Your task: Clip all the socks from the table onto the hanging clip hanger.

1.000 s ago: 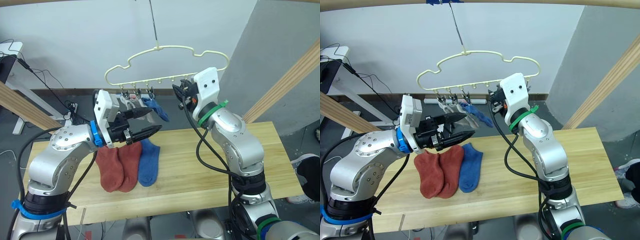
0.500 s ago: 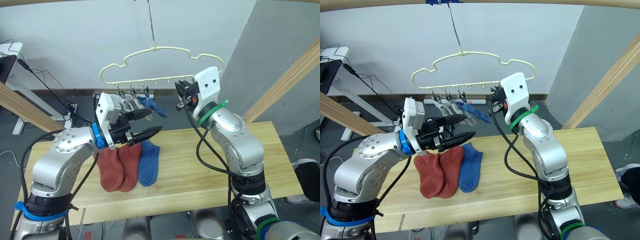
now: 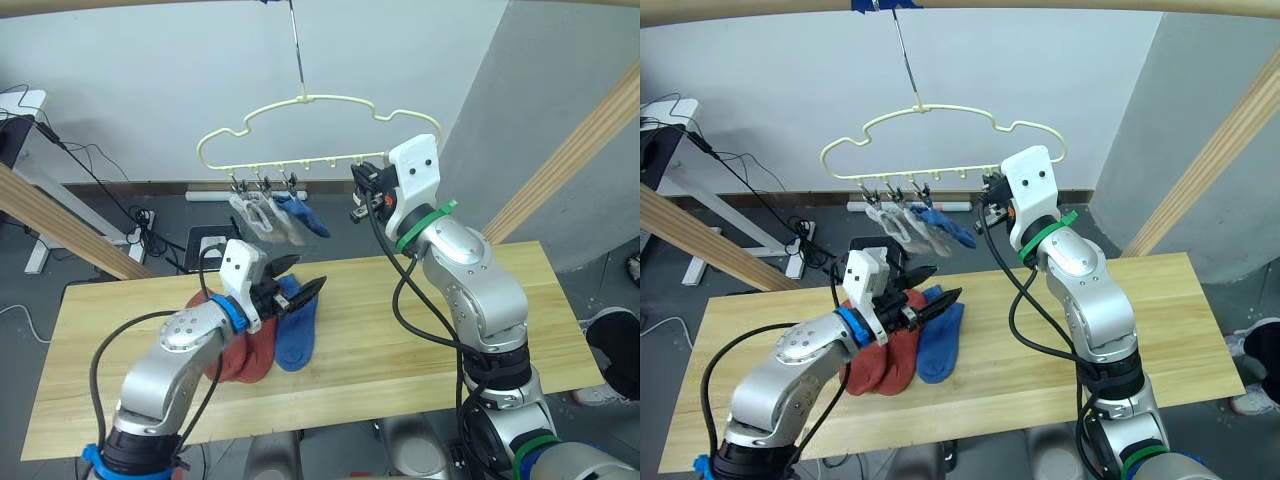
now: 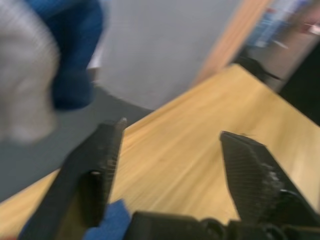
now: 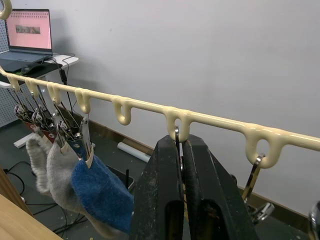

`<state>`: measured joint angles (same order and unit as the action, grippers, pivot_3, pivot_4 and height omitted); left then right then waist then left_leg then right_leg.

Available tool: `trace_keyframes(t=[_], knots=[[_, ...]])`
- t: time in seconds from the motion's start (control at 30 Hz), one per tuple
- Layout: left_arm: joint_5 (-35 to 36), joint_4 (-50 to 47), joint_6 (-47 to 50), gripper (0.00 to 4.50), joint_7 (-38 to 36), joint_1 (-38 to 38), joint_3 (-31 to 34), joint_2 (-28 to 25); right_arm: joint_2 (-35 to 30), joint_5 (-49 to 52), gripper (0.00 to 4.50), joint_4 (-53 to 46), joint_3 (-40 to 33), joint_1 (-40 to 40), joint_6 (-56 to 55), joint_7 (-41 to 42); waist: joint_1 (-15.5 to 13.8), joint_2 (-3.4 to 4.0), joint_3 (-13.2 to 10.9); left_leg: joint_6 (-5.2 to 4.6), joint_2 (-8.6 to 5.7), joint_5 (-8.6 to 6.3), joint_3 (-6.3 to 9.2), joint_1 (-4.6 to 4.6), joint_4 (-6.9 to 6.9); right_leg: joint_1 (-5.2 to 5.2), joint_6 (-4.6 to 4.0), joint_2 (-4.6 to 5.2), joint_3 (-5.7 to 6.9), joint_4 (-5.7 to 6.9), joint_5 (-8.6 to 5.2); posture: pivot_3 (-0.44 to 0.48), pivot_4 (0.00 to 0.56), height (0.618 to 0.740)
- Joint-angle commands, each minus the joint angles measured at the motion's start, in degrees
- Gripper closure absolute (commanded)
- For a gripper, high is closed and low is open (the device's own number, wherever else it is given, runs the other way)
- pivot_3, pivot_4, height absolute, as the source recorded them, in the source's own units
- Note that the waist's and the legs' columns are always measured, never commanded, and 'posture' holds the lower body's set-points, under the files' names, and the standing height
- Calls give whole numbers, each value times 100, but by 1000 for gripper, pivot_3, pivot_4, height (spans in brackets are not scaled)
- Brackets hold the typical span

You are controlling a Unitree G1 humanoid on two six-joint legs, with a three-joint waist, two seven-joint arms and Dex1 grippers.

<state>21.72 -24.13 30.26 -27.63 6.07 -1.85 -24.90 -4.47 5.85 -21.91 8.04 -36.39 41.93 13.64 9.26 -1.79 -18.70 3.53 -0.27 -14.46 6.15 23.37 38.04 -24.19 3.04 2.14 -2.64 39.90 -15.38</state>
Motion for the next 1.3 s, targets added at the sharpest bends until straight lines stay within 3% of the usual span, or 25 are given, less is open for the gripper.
trace_keyframes(t=[0.03, 0.1, 0.3, 0.77, 0.93, 1.3], knots=[[-1013, 486, -592, 34, 932, -434, -587, 523, -4, 85, 4500, -118, -13, -54, -110, 49, 9, 8, 19, -1, -3, 0, -3, -2, 0, 1, -1, 0, -3, -1, 0, -255, 268, 733], [-1428, 907, -768, 34, 1333, -515, -742, 811, -14, 95, 4500, -120, -5, -59, -90, 68, 15, 6, 26, -1, -5, 0, -10, -8, -1, 6, 0, 5, -9, -2, 0, -261, 270, 733], [-1545, 1484, -635, 34, 1468, -539, -736, 1188, -49, 104, 4500, -167, 7, -45, -27, 111, 23, 7, 27, -7, -5, 4, 1, -7, -1, 3, -10, -9, 2, 5, 6, -276, 273, 733], [-1969, 1892, -73, 34, 1524, -443, -811, 1277, -39, 114, 4500, -186, 26, -19, 10, 130, 42, 6, 28, -8, -6, 5, -5, -12, -1, 6, -11, -8, -1, 4, 7, -283, 273, 733], [-2010, 1830, -6, 1085, 1460, -413, -791, 1206, -44, 119, 4500, -191, 18, -7, 14, 135, 44, 6, 29, -8, -6, 5, -5, -16, -2, 8, -11, -9, -1, 4, 6, -284, 269, 733], [-1901, 1726, -47, 2281, 1171, -577, -752, 1111, -55, 137, 4500, -175, 38, 2, -11, 140, 45, 7, 31, -8, -4, 5, -5, -16, -4, 8, -11, -8, -2, 2, 6, -286, 264, 733]])
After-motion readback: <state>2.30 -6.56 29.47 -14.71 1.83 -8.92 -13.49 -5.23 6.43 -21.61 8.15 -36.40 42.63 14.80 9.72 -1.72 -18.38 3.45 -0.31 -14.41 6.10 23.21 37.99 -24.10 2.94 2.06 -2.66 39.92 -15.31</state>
